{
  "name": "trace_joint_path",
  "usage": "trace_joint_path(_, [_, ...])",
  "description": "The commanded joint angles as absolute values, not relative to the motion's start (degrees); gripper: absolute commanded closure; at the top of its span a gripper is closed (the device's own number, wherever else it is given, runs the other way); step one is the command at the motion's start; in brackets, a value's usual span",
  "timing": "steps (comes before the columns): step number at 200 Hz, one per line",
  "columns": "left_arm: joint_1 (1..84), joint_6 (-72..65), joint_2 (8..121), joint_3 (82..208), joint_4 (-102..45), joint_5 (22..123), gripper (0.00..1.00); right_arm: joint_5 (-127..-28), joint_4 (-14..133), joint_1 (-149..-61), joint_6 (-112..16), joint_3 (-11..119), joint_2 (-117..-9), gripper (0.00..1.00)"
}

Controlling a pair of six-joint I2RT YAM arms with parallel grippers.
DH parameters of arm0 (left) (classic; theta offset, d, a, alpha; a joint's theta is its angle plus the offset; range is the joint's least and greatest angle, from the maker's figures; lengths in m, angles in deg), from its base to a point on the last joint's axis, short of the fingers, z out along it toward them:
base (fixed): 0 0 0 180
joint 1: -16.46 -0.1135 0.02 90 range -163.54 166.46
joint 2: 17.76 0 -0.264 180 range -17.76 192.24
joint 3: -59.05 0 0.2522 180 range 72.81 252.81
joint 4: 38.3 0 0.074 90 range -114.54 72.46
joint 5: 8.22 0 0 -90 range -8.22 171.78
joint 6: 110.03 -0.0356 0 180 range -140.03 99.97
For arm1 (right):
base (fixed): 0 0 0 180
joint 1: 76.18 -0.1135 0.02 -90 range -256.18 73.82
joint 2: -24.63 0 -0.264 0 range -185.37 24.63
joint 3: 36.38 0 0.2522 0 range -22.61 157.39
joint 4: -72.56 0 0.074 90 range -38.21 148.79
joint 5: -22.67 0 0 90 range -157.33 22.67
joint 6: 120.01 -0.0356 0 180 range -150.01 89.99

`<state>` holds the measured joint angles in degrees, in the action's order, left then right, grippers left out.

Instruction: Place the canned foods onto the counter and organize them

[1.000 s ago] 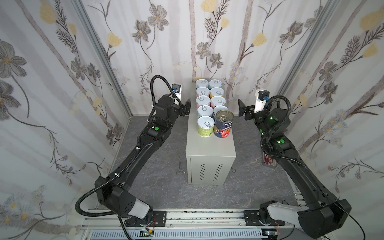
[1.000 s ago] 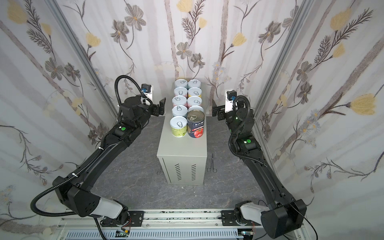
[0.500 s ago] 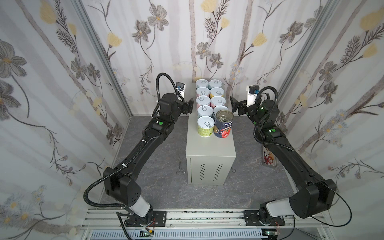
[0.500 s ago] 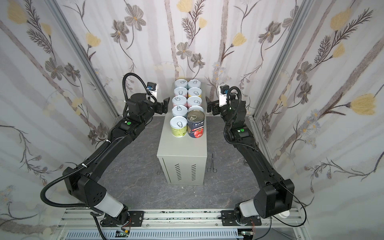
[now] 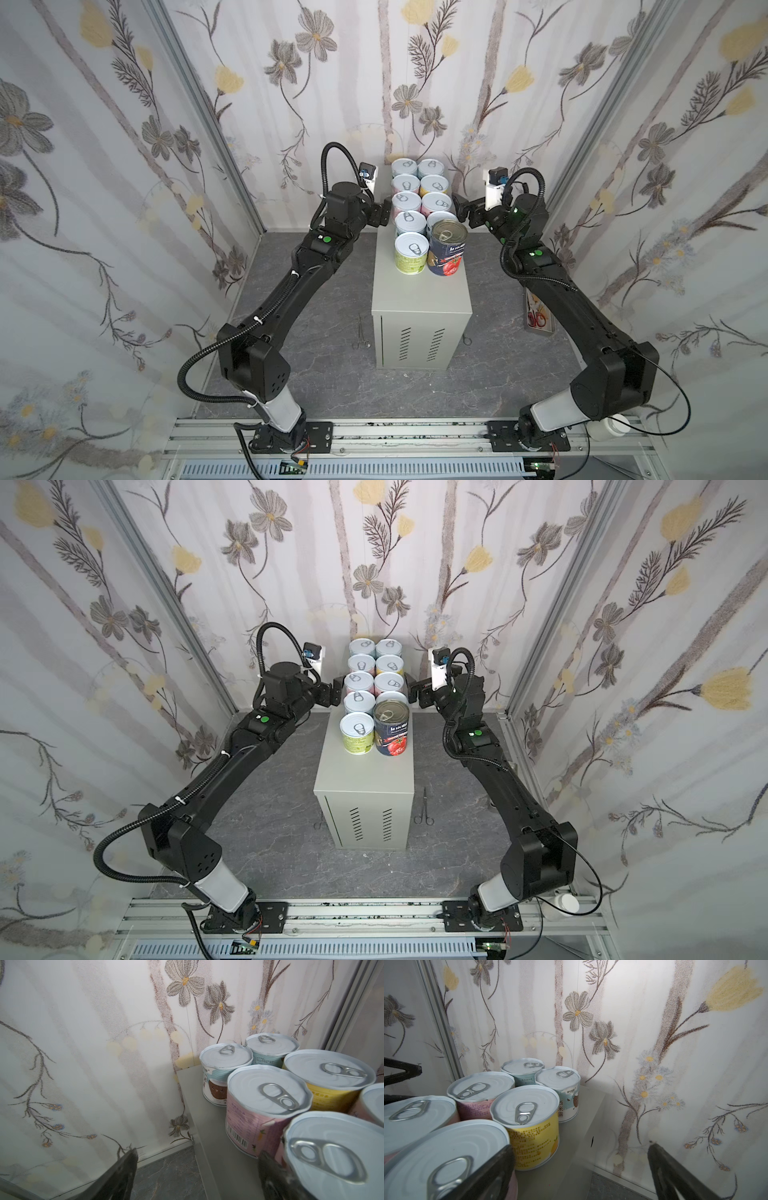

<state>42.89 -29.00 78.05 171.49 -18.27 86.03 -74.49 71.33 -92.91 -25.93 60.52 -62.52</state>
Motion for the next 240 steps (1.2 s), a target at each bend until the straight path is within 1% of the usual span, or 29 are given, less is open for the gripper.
trace_joint_path(1, [42.82, -28.30, 78.21, 172.20, -18.04, 84.78, 0.09, -75.59, 72.45, -92.88, -26.27, 61.40, -63.15, 0.00])
trace_joint_path(240, [42.90, -26.71, 78.61, 173.28, -15.83, 81.83, 0.09, -75.81, 71.01, -92.83, -26.48, 61.42, -63.87, 0.00])
